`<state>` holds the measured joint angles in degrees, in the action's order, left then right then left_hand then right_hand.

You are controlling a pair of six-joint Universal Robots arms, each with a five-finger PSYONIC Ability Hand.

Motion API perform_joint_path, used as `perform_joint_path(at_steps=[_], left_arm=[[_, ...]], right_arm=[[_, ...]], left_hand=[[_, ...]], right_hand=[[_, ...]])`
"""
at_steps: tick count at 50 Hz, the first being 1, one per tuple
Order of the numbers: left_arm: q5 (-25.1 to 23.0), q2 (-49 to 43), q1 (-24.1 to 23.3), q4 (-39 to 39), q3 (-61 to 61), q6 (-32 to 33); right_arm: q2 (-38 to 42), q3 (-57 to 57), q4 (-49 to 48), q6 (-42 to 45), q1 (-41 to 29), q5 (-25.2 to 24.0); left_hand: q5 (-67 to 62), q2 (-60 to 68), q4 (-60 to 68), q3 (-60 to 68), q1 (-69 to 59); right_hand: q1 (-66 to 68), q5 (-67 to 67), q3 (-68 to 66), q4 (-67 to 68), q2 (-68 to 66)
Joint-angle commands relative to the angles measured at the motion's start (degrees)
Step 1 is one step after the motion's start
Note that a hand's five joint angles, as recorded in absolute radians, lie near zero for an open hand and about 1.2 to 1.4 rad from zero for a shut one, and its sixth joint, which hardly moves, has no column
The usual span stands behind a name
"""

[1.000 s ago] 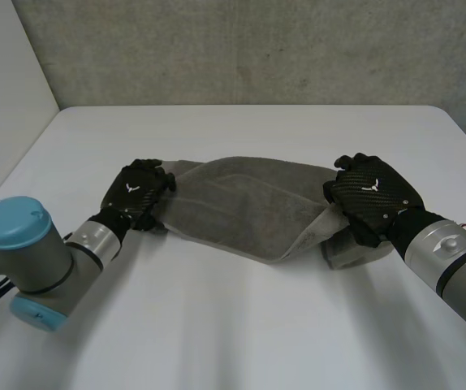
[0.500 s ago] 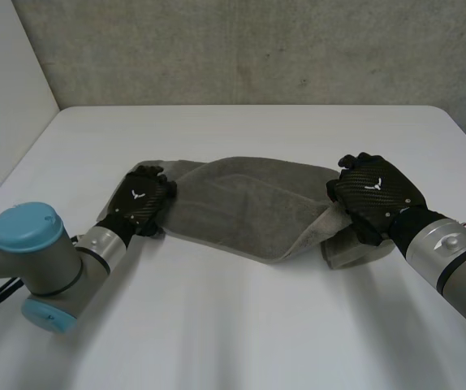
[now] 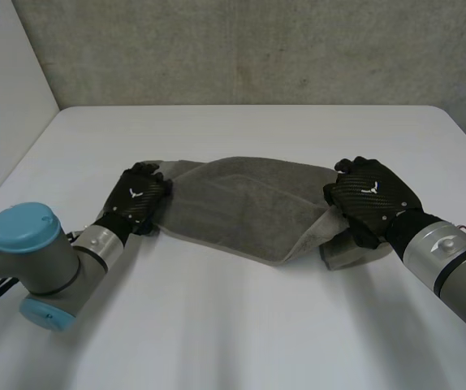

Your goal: Fold the towel.

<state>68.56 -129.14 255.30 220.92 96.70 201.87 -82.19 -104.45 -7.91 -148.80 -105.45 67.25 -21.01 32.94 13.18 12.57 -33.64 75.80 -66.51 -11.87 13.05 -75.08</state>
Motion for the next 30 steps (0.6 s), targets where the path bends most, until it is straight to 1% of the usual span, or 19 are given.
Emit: perform_joint_path(at_steps=[1,9,10,11,12,13,14,15,16,20,22,25,27,28,30], left_arm=[[0.0,-0.8,0.2,0.7,-0.6,0.3],[0.1,-1.9,0.2,0.7,-1.9,0.4],[0.1,-2.3,0.2,0.7,-2.2,0.4],[0.2,-2.9,0.1,0.7,-2.7,0.4],[0.2,-2.9,0.1,0.7,-2.7,0.4],[0.3,-3.2,0.1,0.6,-3.0,0.4],[0.3,-3.3,0.2,0.6,-3.1,-0.2],[0.3,-3.3,0.2,0.6,-3.1,-0.2],[-0.1,-2.8,0.5,0.2,-3.2,-0.7],[-0.1,-1.8,1.3,-0.3,-3.2,-1.5],[-0.2,3.2,2.3,-1.6,-2.2,-3.0],[-0.2,5.8,2.3,-2.6,-1.8,-4.6],[-0.4,11.3,2.6,-4.4,-0.1,-8.6],[-0.4,11.4,2.6,-4.4,-0.1,-8.6],[-0.5,17.5,2.7,-6.5,1.2,-11.9]], right_arm=[[0.3,0.0,0.0,0.0,0.0,0.0],[0.3,0.0,0.0,0.0,0.0,0.0],[0.4,0.0,0.0,0.0,0.0,0.0],[0.4,0.0,0.0,0.0,0.0,0.0],[0.4,0.0,0.0,0.0,0.0,0.0],[0.4,0.0,0.0,0.0,0.0,0.1],[0.4,0.0,0.0,0.0,0.0,0.1],[0.5,0.0,0.0,0.0,0.0,0.3],[0.5,0.2,0.0,-0.1,0.0,0.6],[0.4,0.9,0.3,-0.8,0.5,0.8],[-0.1,1.3,0.5,-1.0,0.8,0.8],[-0.4,2.6,2.1,-1.5,1.0,0.9],[-1.0,3.6,3.4,-2.0,1.1,1.0],[-1.9,4.5,5.1,-2.6,1.1,1.0],[-3.0,5.5,6.9,-3.4,1.2,1.0]], left_hand=[[0.6,-2.5,-3.2,-2.6,3.2],[-1.2,-0.7,-3.2,-2.6,1.4],[-3.6,1.6,-3.2,-2.6,-0.9],[-9.3,7.3,-3.2,-2.6,-6.6],[-9.3,7.4,-3.2,-2.6,-6.7],[-23.3,21.4,-3.2,-2.6,-20.7],[-43.8,41.8,-3.2,-2.6,-41.1],[-44.0,42.0,-3.2,-2.6,-41.3],[-48.9,47.0,-3.2,-2.6,-46.3],[-49.0,47.1,-3.2,-2.6,-46.4],[-49.0,47.1,-3.2,-2.6,-46.4],[-49.0,47.1,-3.2,-2.6,-46.4],[-49.0,47.1,-3.2,-2.6,-46.4],[-49.0,47.1,-3.2,-2.6,-46.4],[-49.0,47.1,-3.2,-2.6,-46.4]], right_hand=[[3.8,-3.0,1.9,-3.1,-4.5],[3.8,-3.0,1.9,-3.1,-4.5],[3.8,-3.0,1.9,-3.1,-4.5],[3.8,-3.0,1.9,-3.1,-4.5],[3.8,-3.0,1.9,-3.1,-4.5],[3.8,-3.0,1.9,-3.1,-4.5],[3.8,-3.0,1.9,-3.1,-4.5],[3.8,-3.0,1.9,-3.1,-4.5],[3.8,-3.0,1.9,-3.1,-4.5],[4.2,-3.5,1.9,-3.1,-4.9],[4.2,-3.5,1.9,-3.1,-4.9],[4.2,-3.5,1.9,-3.1,-4.9],[4.2,-3.5,1.9,-3.1,-4.9],[4.2,-3.5,1.9,-3.1,-4.9],[4.2,-3.5,1.9,-3.1,-4.9]])
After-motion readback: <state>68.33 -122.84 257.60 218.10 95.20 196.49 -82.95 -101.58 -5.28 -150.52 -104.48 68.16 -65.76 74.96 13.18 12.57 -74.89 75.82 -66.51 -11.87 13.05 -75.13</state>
